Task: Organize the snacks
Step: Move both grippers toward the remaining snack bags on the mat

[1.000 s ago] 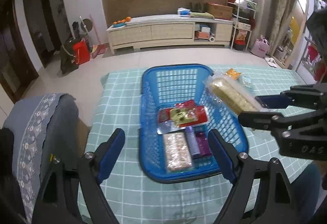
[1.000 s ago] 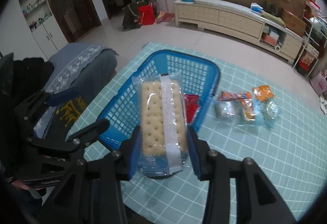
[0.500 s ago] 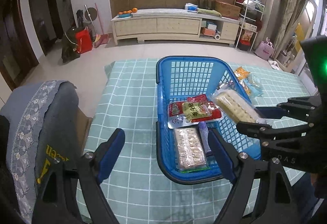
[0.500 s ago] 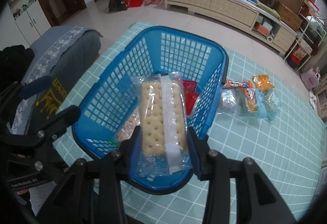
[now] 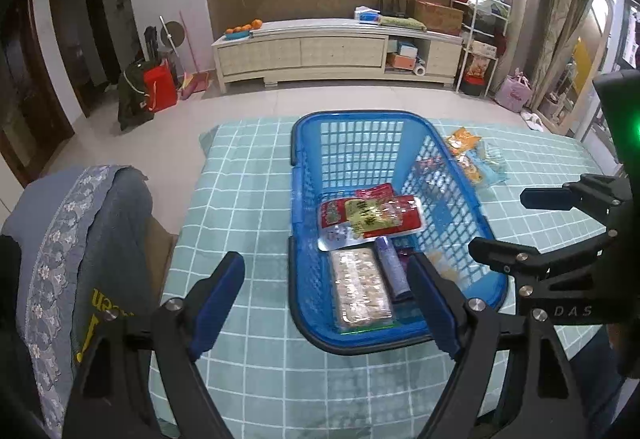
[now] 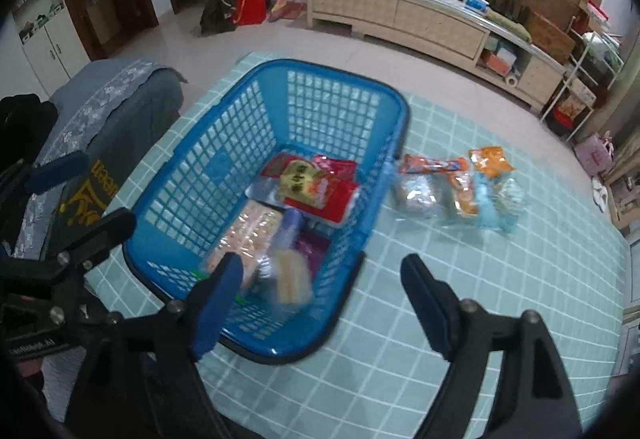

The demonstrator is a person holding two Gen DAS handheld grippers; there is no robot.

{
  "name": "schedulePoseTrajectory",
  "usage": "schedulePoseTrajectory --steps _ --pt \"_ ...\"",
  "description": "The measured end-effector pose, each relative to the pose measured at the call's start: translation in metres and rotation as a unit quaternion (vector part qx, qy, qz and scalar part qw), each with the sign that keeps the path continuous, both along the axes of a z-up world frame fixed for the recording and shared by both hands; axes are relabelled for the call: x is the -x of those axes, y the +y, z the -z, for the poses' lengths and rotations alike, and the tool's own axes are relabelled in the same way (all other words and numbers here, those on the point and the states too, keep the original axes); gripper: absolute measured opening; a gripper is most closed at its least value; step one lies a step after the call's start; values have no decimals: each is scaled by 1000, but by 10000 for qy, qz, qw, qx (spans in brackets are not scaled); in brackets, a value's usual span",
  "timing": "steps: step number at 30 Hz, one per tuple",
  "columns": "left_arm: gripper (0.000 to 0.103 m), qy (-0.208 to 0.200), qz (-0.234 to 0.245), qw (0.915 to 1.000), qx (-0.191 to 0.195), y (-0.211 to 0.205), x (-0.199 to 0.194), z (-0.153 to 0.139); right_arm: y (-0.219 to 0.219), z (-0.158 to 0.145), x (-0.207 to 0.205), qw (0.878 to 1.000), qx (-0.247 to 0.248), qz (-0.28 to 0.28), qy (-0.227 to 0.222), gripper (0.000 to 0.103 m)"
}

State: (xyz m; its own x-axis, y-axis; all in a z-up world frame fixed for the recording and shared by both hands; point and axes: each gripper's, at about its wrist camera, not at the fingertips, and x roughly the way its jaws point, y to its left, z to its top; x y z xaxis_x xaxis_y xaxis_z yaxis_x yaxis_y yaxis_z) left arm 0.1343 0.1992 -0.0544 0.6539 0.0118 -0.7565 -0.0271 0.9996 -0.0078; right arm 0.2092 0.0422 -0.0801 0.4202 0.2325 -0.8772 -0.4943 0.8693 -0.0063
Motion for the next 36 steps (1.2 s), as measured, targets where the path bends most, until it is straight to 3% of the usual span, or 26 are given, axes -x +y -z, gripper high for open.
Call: schedulePoseTrajectory --steps 13,21,30,36 --pt "82 -87 255 9995 138 -46 -8 -19 -81 -25 0 9987 -330 383 -89 88" --pt "82 -158 610 9980 -16 -95 -25 -30 -134 -40 -11 9969 -458 619 -182 88" --pt "82 175 636 9975 258 -146 -70 -27 -190 -49 -37 9958 -408 794 -208 88" --pt "82 572 442 9951 681 -167 -110 -21 -226 -50 -78 9931 -602 994 172 88"
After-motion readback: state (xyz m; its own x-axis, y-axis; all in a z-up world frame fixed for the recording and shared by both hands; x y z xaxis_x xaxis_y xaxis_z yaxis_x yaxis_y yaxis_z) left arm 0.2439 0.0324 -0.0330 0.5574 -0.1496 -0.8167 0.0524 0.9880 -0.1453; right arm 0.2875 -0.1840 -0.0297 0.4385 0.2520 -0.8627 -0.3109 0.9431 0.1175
